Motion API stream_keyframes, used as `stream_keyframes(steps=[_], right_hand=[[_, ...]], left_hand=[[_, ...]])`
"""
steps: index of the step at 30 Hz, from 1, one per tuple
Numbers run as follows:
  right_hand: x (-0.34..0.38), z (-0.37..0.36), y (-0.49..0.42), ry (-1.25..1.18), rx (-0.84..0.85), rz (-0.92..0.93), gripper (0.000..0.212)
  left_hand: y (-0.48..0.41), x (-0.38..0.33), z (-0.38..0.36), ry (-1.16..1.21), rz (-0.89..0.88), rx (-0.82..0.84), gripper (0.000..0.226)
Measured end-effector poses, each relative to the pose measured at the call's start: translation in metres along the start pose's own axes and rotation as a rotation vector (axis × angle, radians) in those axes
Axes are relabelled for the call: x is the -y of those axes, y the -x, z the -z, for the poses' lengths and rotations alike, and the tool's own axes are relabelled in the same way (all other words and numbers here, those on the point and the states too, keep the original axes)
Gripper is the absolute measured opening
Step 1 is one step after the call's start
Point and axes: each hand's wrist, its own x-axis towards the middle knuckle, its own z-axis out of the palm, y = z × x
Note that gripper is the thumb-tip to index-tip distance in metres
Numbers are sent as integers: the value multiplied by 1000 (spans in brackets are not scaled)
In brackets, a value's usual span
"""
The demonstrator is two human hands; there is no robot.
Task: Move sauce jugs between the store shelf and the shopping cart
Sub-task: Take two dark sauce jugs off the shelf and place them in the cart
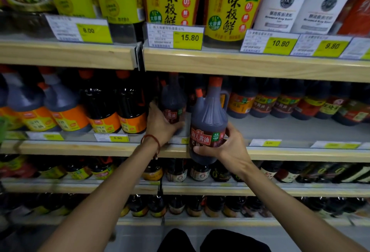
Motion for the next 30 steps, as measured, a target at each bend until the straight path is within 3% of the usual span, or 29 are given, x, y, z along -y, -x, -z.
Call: stream_keyframes(steps=[2,5,6,8,10,12,15,19,23,26,30], right_hand=[[2,-5,-1,-7,10,1,94],[5,-12,-4,-10,60,-20,92],[5,-14,-6,-14,75,-34,92],[5,-19,-9,-24,95,-56,93],[7,-28,-12,-20,118,-69,94],[10,-38,-14,-21,151,-60,93],[19,-43,-15,-11,266,-38,94],[26,-37,-23,-26,444,49,89],[38,-40,-39,61,415,78,96],[40,-35,-46,169,435,93,89],[31,-39,-45,124,365,112,78]], left_hand=[[15,4,11,62,-38,-78,93],[39,0,31,133,-96,-198,49],[45,-4,39,174,-70,-139,40],[53,-16,53,330,67,145,31],[60,-27,61,452,161,424,33],[65,-34,62,428,129,550,48],[67,-42,64,222,-40,473,69],[64,-39,69,235,-128,391,61],[46,-43,73,261,-135,395,63],[33,-35,75,159,-187,355,68],[28,-26,76,155,-174,323,64]])
